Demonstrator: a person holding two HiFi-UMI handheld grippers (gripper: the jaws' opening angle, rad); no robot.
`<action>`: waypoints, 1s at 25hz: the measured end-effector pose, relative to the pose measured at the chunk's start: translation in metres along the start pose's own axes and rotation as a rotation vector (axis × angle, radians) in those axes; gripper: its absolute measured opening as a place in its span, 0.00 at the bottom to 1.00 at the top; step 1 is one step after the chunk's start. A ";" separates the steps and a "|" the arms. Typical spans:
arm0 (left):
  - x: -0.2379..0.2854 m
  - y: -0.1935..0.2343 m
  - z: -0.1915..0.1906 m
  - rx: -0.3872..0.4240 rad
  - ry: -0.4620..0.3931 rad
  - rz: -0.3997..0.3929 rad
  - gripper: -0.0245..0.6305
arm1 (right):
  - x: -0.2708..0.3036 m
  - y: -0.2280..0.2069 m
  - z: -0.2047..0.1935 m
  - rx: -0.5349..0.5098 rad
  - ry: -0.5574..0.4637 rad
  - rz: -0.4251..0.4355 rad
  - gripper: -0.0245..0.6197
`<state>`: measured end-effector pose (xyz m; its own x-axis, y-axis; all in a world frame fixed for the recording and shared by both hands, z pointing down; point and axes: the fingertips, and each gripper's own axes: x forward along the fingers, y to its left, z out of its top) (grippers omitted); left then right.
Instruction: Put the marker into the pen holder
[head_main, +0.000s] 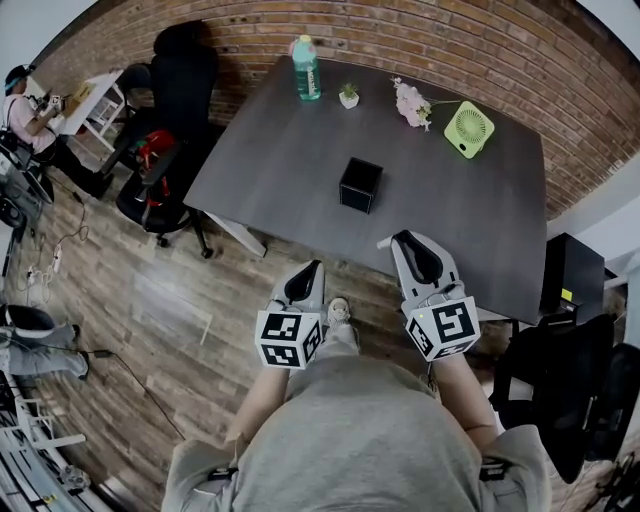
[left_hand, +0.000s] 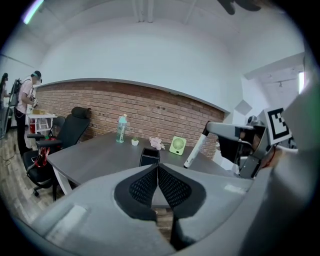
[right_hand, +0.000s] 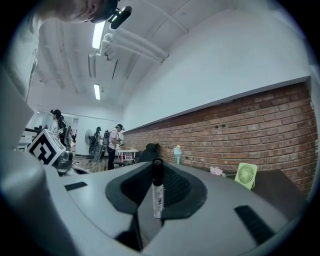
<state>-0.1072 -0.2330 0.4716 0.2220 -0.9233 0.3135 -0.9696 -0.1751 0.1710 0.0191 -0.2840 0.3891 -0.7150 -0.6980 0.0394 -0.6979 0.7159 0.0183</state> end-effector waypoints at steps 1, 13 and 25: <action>0.006 0.004 0.004 0.001 0.000 0.000 0.07 | 0.007 -0.004 0.001 0.000 0.002 -0.001 0.14; 0.069 0.043 0.035 0.003 0.002 -0.002 0.07 | 0.085 -0.044 0.005 -0.005 0.017 -0.008 0.14; 0.108 0.075 0.049 -0.009 0.018 0.003 0.07 | 0.156 -0.065 -0.005 -0.028 0.051 0.019 0.14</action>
<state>-0.1607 -0.3626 0.4729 0.2213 -0.9174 0.3306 -0.9693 -0.1697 0.1780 -0.0467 -0.4396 0.3993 -0.7246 -0.6832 0.0905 -0.6823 0.7296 0.0454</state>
